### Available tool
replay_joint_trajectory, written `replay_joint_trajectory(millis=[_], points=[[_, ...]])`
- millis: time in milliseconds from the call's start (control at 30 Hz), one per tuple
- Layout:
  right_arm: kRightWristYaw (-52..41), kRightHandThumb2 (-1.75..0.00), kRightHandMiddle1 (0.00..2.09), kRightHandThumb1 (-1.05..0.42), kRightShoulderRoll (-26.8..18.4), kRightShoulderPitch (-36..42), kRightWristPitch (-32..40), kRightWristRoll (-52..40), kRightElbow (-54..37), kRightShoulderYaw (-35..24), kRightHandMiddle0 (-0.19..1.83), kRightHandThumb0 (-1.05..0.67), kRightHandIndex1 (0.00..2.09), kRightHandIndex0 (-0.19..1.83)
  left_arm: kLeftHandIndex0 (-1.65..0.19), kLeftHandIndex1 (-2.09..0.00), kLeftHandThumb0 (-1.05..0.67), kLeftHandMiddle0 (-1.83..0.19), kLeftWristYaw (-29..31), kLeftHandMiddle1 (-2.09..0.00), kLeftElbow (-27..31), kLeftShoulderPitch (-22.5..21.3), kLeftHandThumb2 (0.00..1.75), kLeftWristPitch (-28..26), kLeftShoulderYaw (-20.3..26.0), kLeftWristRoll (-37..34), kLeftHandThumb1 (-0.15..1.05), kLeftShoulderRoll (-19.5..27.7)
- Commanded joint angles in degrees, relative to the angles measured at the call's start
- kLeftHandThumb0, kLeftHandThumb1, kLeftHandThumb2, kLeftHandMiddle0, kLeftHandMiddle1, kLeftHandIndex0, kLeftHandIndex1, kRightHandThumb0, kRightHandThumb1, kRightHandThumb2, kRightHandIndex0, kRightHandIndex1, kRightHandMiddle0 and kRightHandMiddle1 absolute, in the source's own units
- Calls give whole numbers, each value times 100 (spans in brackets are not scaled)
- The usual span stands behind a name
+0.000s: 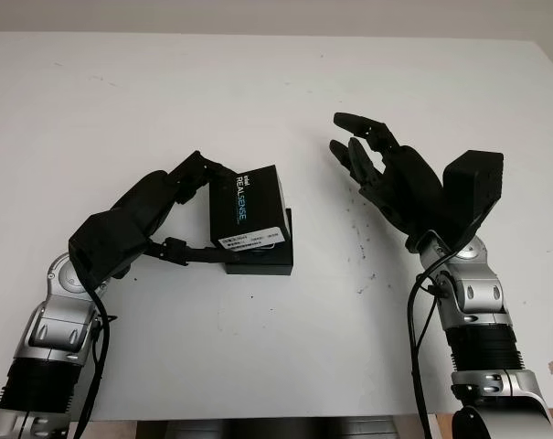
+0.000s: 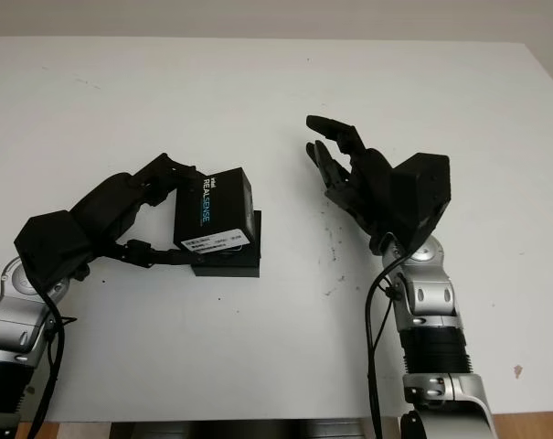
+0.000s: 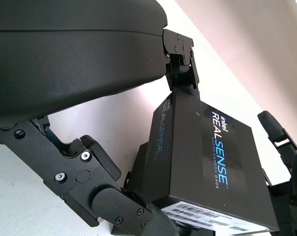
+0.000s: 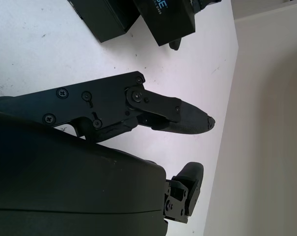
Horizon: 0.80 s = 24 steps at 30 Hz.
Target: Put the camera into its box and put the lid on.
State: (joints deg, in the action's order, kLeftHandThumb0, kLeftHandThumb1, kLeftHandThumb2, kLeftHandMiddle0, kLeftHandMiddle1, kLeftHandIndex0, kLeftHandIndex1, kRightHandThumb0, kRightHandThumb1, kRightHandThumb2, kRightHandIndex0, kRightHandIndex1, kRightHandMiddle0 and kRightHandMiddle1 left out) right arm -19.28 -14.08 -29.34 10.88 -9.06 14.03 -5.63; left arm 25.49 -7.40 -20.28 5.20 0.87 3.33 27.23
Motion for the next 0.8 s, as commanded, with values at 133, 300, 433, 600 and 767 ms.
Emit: replay_joint_trajectory(millis=[133,300,433,600,767], points=[[-7,-60,84,-105,-38,-58,-4,12,50,11,-19,-54,5,18,-47,-179,-41,-19,116,-7,377,-304,41,-150,61,-108,105,111],[2,-60,81,-105,-39,-57,-1,18,52,25,-19,-54,5,18,-52,-184,-40,-23,287,-7,417,-445,44,-280,7,-95,105,247],[-2,-61,80,-105,-48,-42,53,1,10,19,-19,-53,4,17,-53,-184,-40,-23,396,-7,383,-519,44,-333,-14,-122,105,306],[2,-60,79,-105,-59,-9,60,14,-31,20,-19,-54,4,17,-57,-187,-41,-25,523,-7,374,-576,44,-335,-26,-98,105,377],[30,-60,79,-105,-44,-6,82,10,-48,10,-18,-53,5,18,-55,-190,-40,-25,589,-6,398,-598,44,-350,-23,-88,105,454]])
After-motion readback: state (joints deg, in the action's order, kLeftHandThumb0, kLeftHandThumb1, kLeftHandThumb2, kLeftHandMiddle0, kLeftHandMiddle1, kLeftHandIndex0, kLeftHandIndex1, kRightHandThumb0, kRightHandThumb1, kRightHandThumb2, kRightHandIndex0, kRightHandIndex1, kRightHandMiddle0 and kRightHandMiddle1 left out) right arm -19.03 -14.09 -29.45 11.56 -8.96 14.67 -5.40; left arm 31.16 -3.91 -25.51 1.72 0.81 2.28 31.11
